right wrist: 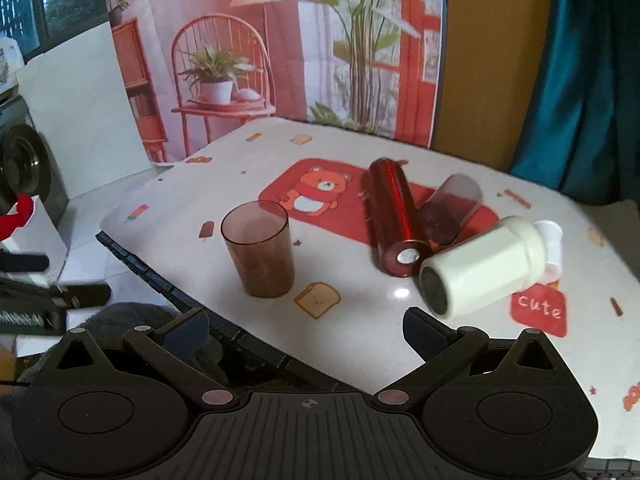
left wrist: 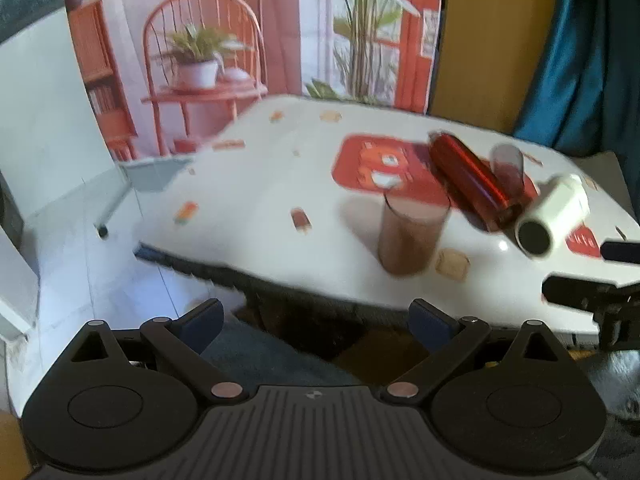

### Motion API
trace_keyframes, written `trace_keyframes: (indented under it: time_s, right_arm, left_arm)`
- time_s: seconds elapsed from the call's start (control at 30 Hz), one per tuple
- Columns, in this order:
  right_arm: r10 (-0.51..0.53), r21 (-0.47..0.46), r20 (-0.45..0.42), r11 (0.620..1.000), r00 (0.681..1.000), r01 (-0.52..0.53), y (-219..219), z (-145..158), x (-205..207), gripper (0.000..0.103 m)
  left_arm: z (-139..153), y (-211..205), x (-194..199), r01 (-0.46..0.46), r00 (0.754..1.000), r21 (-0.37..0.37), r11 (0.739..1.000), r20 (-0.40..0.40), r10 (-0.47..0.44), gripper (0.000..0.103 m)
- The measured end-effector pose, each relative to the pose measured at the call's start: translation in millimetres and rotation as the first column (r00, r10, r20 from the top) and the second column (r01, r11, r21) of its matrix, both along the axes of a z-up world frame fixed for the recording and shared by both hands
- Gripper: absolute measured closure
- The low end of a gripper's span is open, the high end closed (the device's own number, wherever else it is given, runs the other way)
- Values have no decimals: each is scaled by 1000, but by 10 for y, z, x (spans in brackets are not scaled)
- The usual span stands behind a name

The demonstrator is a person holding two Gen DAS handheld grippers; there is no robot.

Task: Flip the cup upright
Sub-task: 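Withdraw the left tool up and away from the upright cup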

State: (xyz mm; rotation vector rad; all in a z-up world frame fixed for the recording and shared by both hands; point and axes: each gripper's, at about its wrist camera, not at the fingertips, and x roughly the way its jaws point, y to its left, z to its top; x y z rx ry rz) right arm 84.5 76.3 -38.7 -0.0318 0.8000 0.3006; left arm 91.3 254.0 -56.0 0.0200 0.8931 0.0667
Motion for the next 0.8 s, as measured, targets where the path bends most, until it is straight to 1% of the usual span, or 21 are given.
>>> trace_keyframes:
  time_s: [0.07, 0.1, 0.2, 0.3, 0.43, 0.8]
  right_arm:
    - [3, -1, -4, 1000, 1000, -3, -15, -5, -53, 0]
    - [3, 4, -13, 1000, 1000, -2, -20, -42, -52, 0]
    - [-9, 20, -21, 1000, 1000, 9, -58, -48, -73, 0]
    - [-25, 32, -6, 999, 1000, 25, -101, -26, -95, 0]
    - [-27, 40, -4, 999, 1000, 27, -121, -35, -97, 0]
    - [-32, 62, -1, 998, 999, 32, -157, -59, -74, 0]
  left_arm:
    - [-1, 2, -24, -8, 1000, 12, 1000, -13, 8, 3]
    - [18, 5, -33, -13, 1000, 14, 1000, -6, 13, 3]
    - [90, -24, -93, -11, 999, 19, 1000, 40, 11, 3]
    - [127, -77, -128, -1, 998, 26, 1000, 61, -1, 3]
    - [107, -139, -132, 18, 998, 37, 999, 60, -21, 3]
    - [110, -118, -144, 19, 997, 22, 1000, 81, -20, 3]
